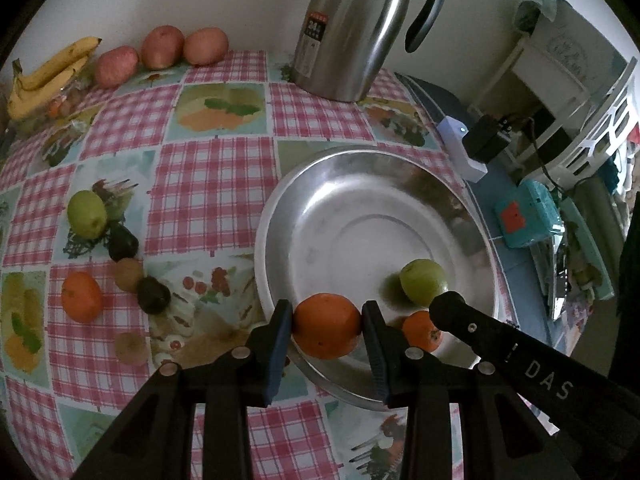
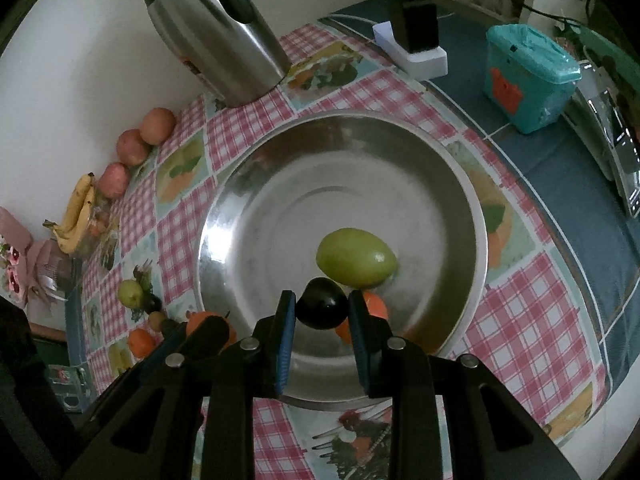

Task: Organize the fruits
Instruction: 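Carry the held orange and dark plum over the steel plate with both tools, then open the left tool to drop the orange while the right tool releases the plum onto the plate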

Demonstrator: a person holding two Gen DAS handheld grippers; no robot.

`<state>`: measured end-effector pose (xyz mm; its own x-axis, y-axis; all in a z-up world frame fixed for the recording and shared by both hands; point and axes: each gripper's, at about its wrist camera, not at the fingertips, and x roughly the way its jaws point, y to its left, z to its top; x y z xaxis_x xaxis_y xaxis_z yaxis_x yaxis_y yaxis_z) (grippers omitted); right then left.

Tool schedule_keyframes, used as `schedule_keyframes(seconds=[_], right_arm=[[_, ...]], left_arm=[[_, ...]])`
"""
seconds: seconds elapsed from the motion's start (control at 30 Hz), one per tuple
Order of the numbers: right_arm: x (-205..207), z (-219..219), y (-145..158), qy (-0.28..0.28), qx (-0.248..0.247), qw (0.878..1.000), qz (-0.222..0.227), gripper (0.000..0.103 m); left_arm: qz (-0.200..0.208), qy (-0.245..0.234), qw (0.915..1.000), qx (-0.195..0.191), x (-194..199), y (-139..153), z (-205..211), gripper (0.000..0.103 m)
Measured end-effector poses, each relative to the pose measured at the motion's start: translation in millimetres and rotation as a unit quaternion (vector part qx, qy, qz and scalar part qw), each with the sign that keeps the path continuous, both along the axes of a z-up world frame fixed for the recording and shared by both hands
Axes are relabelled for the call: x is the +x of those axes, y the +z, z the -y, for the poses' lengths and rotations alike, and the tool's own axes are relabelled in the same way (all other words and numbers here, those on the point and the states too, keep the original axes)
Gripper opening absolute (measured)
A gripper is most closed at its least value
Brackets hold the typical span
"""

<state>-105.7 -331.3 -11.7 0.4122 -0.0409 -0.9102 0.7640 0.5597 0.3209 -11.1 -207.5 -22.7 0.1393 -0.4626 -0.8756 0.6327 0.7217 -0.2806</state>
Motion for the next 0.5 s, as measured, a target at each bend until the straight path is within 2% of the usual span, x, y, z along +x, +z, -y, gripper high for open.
schedule_keyframes(seconds=[0.37, 0.5], right_arm=[[1.9, -0.6, -6.1, 0.001, 0.011, 1.000, -0.008, 0.028], [2.3, -1.0, -4.9, 0.001, 0.007, 1.000, -0.008, 0.029]], left_arm=[[-0.020, 0.005, 0.9998, 0.008, 3.4, -8.3, -1.6, 0.041], [-0.018, 0.010, 0.9998, 0.009, 5.2, -7.2, -3.8, 0.050]])
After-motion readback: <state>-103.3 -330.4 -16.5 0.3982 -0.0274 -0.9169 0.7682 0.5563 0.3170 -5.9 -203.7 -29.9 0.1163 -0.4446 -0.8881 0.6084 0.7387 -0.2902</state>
